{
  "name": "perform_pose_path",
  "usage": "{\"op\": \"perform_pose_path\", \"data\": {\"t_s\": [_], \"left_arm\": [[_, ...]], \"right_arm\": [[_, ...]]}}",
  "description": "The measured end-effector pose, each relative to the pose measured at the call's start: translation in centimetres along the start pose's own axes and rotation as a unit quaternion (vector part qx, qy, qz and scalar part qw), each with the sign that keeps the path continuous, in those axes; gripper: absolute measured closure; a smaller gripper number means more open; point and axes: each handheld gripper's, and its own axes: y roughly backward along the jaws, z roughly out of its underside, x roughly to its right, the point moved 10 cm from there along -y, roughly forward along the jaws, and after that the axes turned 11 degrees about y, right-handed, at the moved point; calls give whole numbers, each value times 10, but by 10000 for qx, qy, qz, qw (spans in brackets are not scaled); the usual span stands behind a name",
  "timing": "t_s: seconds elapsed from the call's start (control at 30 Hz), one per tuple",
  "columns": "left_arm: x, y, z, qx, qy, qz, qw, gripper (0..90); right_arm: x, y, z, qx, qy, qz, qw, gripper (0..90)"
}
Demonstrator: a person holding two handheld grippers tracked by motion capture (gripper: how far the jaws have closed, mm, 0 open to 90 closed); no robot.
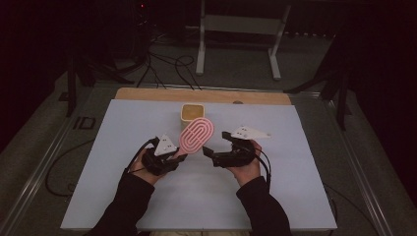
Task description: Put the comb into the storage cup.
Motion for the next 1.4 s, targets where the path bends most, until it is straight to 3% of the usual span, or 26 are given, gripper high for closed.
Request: {"op": "perform_pose_path", "data": {"t_s": [0.27,0.67,0.77,0.8,0.93,1.17,1.3,1.4], "left_arm": [[3,-2,0,24,-70,19,10000,700],[9,-2,-2,126,-179,47,9997,699],[9,-2,-1,135,-206,59,9997,699],[10,-3,-1,132,-220,54,9997,700],[10,-2,-1,151,-235,39,9996,699],[12,-4,-1,172,-247,58,9995,699],[9,-7,3,92,-229,71,9997,700],[10,-10,4,82,-196,69,9998,703]], "right_arm": [[1,-14,-4,-32,-394,-192,9990,74],[-4,-32,-8,-157,-551,-432,9974,81],[-3,-33,-8,-146,-570,-429,9973,130],[-4,-36,-5,-263,-675,-500,9961,180],[-6,-37,-2,-315,-911,-605,9935,299],[-11,-35,-6,-262,-874,-717,9932,438],[-14,-34,-5,-241,-1046,-1013,9890,539],[-21,-35,-7,-252,-942,-1133,9888,587]]}}
